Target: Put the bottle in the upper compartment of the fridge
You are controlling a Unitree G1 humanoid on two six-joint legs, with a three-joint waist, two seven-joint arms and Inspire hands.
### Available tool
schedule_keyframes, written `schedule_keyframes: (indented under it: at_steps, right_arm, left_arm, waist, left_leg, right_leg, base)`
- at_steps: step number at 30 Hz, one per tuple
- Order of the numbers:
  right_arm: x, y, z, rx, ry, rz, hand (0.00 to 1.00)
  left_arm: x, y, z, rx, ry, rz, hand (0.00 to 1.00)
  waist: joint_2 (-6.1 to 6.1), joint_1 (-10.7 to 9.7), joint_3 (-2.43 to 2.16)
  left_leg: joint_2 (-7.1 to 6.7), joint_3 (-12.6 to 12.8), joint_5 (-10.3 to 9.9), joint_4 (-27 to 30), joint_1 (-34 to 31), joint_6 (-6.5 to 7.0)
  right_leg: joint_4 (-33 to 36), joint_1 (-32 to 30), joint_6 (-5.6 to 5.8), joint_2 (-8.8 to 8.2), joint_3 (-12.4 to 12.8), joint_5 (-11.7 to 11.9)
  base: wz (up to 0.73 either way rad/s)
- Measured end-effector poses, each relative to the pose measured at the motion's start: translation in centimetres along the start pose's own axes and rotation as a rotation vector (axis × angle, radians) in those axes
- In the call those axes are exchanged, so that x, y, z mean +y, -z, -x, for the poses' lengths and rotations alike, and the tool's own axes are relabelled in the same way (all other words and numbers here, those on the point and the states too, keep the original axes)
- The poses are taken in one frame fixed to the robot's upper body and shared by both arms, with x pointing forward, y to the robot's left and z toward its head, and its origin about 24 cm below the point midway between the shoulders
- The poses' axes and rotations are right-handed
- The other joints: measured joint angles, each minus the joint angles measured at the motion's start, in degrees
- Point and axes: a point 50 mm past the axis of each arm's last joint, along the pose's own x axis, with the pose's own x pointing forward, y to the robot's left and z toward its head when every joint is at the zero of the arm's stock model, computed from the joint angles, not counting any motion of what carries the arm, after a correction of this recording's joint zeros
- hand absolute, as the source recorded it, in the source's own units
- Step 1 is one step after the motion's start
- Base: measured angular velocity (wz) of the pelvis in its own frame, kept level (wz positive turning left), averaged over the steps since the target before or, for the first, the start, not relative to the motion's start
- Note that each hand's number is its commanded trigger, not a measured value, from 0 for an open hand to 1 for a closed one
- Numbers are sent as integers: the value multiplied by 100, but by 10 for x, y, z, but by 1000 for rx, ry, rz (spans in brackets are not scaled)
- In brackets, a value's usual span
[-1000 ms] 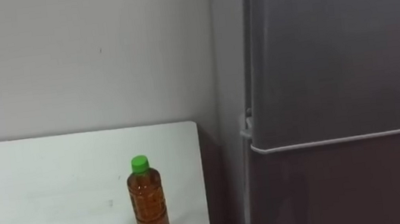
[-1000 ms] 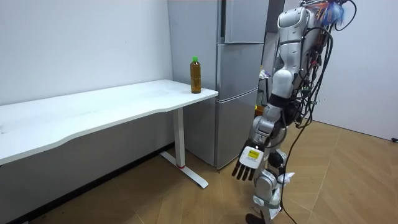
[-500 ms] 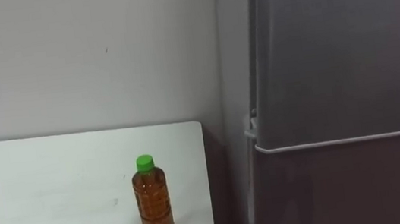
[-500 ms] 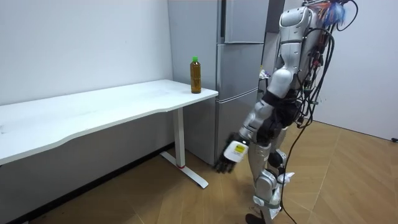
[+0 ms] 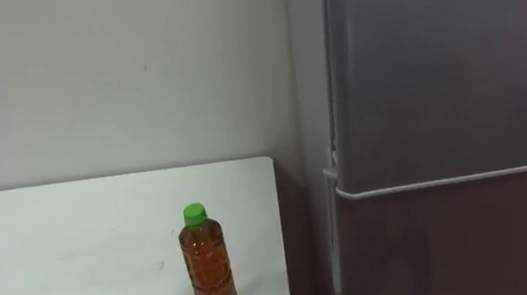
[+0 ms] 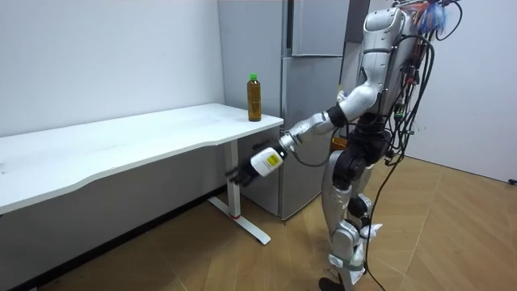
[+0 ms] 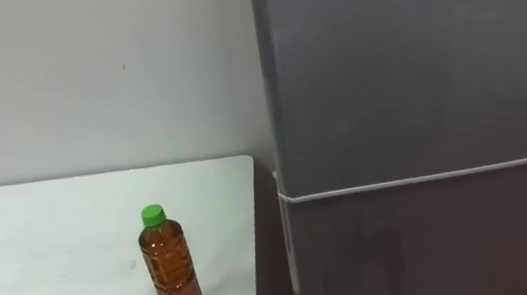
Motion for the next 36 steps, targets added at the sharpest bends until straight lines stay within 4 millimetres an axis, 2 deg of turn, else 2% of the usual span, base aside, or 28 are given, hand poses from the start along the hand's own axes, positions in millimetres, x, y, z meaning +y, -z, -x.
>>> schedule_keyframes:
  at_steps: [3,4,6,8,11,17,20,22,25,28,33,36]
  right_arm:
    - [1,-1,0,-5,-7,22,0]
    - [2,-1,0,-6,-9,21,0]
    - [2,-1,1,-15,-7,19,0]
    - [0,-1,1,-24,2,4,0]
    - [-1,4,2,-11,3,-6,0]
    - [4,5,2,-9,-10,7,0]
    - [6,5,2,-10,-14,3,0]
    - [6,4,1,-11,-16,3,0]
    - [9,1,1,-17,-21,3,0]
    - [10,-1,0,-8,-27,6,0]
    - [12,-6,-2,-1,-33,9,0]
    - [14,-13,-3,3,-42,19,0]
  left_arm:
    - [-14,-25,3,-110,36,31,0]
    - [-21,-36,6,-158,51,40,0]
    - [-31,-55,12,-240,85,58,0]
    - [-41,-77,22,-347,133,60,0]
    - [-56,-101,37,-475,201,45,0]
    - [-78,-142,71,-705,324,46,0]
    - [-91,-156,83,-761,410,100,0]
    - [-98,-161,87,-775,457,121,0]
    - [-107,-164,95,-791,535,119,0]
    - [-129,-167,103,-787,666,122,0]
    - [-159,-162,115,-732,866,98,0]
    - [-178,-157,127,-709,995,67,0]
  waist:
    - [-26,-1,-13]
    - [-6,-2,2]
    - [-19,-2,0]
    - [-10,-25,4]
    - [-10,-19,5]
    - [-5,-128,7]
    - [15,-181,14]
    - [40,-199,17]
    - [47,-345,34]
    - [26,-385,28]
    - [70,-520,51]
    - [75,-608,42]
  left_leg:
    - [-2,-15,-1,-6,5,1]
    - [1,-19,0,-7,5,1]
    - [2,-22,0,-8,8,1]
    - [-9,-68,-1,-9,17,1]
    - [-15,-96,-1,0,27,1]
    - [-9,-109,-1,-2,9,2]
    - [-14,-119,-1,-1,24,1]
    - [-16,-116,0,0,30,2]
    - [-20,-136,0,-3,10,2]
    - [-23,-134,0,1,20,3]
    - [-35,-61,2,8,11,6]
    - [-31,5,2,15,-30,6]
  right_leg:
    - [3,0,6,-10,22,-3]
    - [1,0,5,-9,36,-3]
    - [-1,6,5,-8,38,-3]
    - [-9,42,10,-15,2,-6]
    - [-7,55,11,-7,-17,-7]
    - [-7,57,10,-12,-24,-7]
    - [-5,63,9,-16,-7,-7]
    - [-6,60,9,-10,10,-7]
    - [-13,46,10,-8,-2,-7]
    - [-13,54,12,-7,-11,-8]
    - [-8,28,20,-7,22,-13]
    - [-3,-48,25,-21,109,-12]
  base:
    - [-1]
    - [0]
    - [2]
    - [9]
    - [5]
    - [0]
    - [0]
    - [-3]
    - [1]
    - [0]
    - [-4]
    - [-11]
